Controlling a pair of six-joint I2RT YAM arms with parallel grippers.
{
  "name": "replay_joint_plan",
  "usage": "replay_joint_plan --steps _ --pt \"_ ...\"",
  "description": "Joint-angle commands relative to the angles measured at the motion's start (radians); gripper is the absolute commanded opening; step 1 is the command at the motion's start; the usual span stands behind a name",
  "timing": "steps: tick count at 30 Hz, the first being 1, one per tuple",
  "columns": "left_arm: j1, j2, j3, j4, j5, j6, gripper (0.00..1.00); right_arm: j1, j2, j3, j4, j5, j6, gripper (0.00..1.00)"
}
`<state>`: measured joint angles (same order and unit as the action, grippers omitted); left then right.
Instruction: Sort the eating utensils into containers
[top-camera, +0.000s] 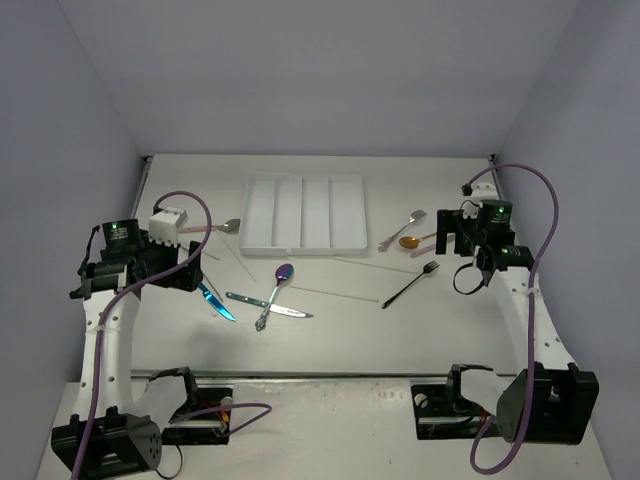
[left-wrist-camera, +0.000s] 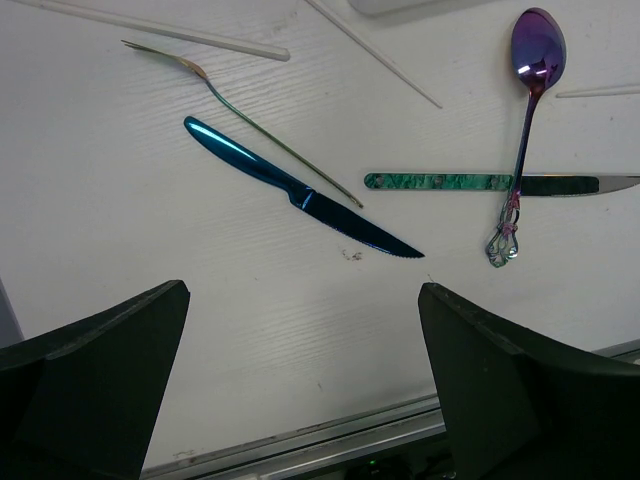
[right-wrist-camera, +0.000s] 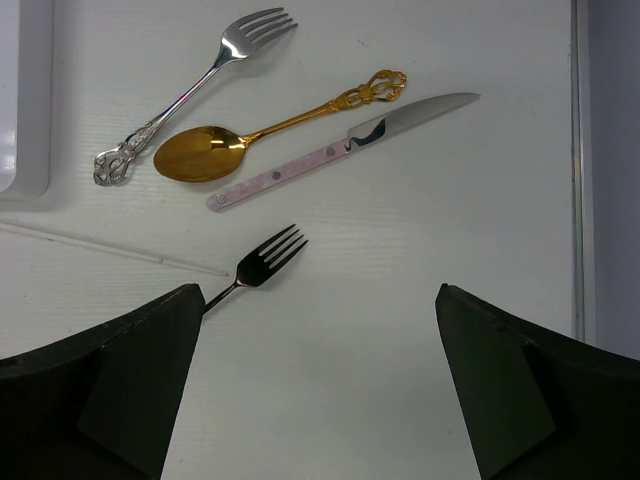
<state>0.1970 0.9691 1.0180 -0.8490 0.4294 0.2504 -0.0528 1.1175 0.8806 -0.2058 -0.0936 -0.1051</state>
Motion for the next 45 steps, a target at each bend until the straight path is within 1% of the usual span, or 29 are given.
replay_joint_plan --steps 1,6,11,14,18,22,26,28,34,39,41,45 --pt "0.005 0.007 0.018 0.022 0.025 0.022 0.97 -0.013 0.009 0.043 0.032 0.002 0.023 1.00" --pt "0.005 0.052 0.026 0.008 0.008 0.035 0.97 -0.018 0.013 0.039 0.031 -0.017 0.019 1.00" --pt "0.004 0.083 0.034 -0.012 0.063 0.064 0.97 -0.019 0.018 0.038 0.027 -0.065 0.002 1.00" --pt "0.004 0.093 0.046 -0.006 0.077 0.113 0.97 -0.020 0.011 0.037 0.026 -0.075 -0.003 1.00" --pt "0.005 0.195 0.134 -0.008 0.114 0.237 0.97 -0.024 0.017 0.037 0.025 -0.102 -0.009 1.00" --pt "0.005 0.285 0.201 -0.007 0.155 0.454 0.97 -0.025 0.025 0.035 0.017 -0.127 -0.016 1.00" --pt "0.005 0.423 0.321 -0.032 0.171 0.603 0.97 -0.029 0.022 0.037 0.011 -0.149 -0.027 1.00" --pt "0.005 0.505 0.386 -0.042 0.188 0.724 0.96 -0.031 0.024 0.035 0.008 -0.166 -0.031 1.00" --pt "0.004 0.710 0.574 -0.100 0.252 0.940 0.96 -0.038 0.039 0.037 0.000 -0.191 -0.039 1.00" --pt "0.004 0.880 0.752 -0.141 0.276 1.012 0.93 -0.041 0.059 0.035 -0.003 -0.204 -0.042 1.00" --pt "0.004 0.944 0.793 -0.173 0.282 1.027 0.92 -0.042 0.067 0.036 -0.005 -0.207 -0.043 1.00" --pt "0.005 1.085 0.940 -0.244 0.310 1.069 0.89 -0.042 0.083 0.040 -0.008 -0.205 -0.045 1.00"
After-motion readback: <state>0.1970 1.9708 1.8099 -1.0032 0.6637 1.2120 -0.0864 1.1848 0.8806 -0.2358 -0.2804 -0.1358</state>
